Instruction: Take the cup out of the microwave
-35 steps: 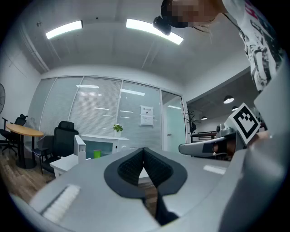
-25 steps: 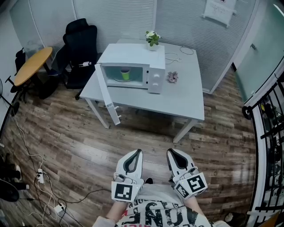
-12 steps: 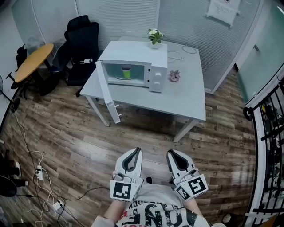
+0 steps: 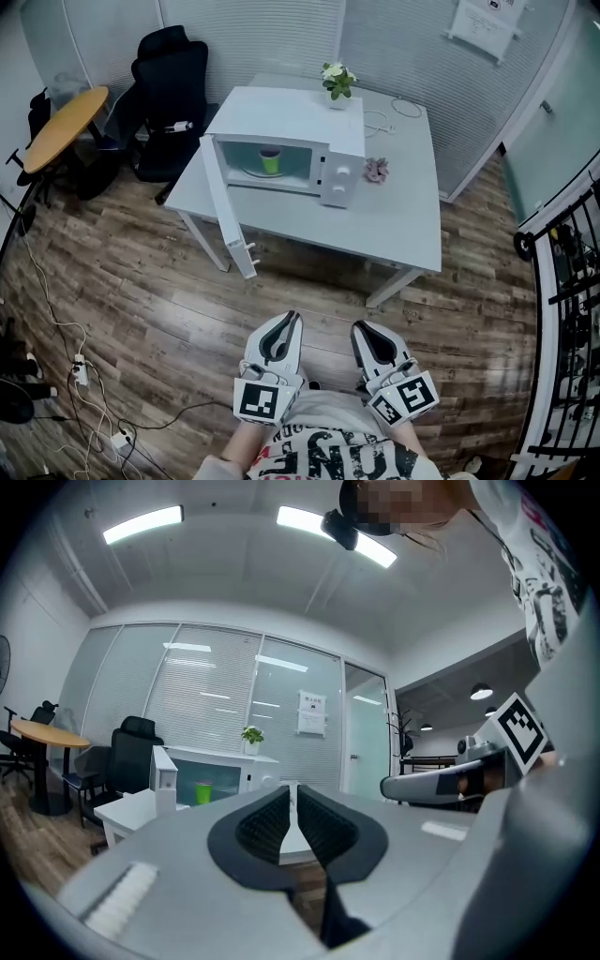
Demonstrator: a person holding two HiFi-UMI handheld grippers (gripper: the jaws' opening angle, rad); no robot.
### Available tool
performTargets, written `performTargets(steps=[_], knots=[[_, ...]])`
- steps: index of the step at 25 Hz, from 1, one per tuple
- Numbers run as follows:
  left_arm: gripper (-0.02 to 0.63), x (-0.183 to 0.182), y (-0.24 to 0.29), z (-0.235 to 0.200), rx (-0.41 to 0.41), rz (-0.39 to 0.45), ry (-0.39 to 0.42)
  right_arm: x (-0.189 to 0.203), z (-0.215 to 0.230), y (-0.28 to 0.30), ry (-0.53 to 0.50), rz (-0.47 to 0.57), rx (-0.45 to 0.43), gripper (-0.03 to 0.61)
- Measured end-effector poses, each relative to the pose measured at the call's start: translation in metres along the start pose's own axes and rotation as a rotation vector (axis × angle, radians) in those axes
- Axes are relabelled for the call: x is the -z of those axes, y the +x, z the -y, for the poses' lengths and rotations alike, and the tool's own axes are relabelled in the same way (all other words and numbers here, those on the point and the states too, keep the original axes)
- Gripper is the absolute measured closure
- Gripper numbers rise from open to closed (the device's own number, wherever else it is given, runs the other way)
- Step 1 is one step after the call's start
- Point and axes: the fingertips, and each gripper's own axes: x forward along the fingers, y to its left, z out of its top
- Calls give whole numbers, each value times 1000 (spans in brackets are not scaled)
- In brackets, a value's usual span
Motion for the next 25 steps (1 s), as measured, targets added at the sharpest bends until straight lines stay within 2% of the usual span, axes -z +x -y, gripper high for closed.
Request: performTargets(steps=[9, 18, 20, 25], knots=[[597, -24, 51, -70, 19, -7, -5, -17, 13, 83, 19, -13, 8, 554], [597, -16, 72, -125, 35, -21, 21, -9, 6, 146, 28, -45, 16, 554], [597, -14, 75, -132, 23, -38, 0, -10, 4, 154, 29, -46, 13, 553], [597, -9, 83, -141, 16, -56, 8, -6, 5, 168, 38, -67, 9, 553]])
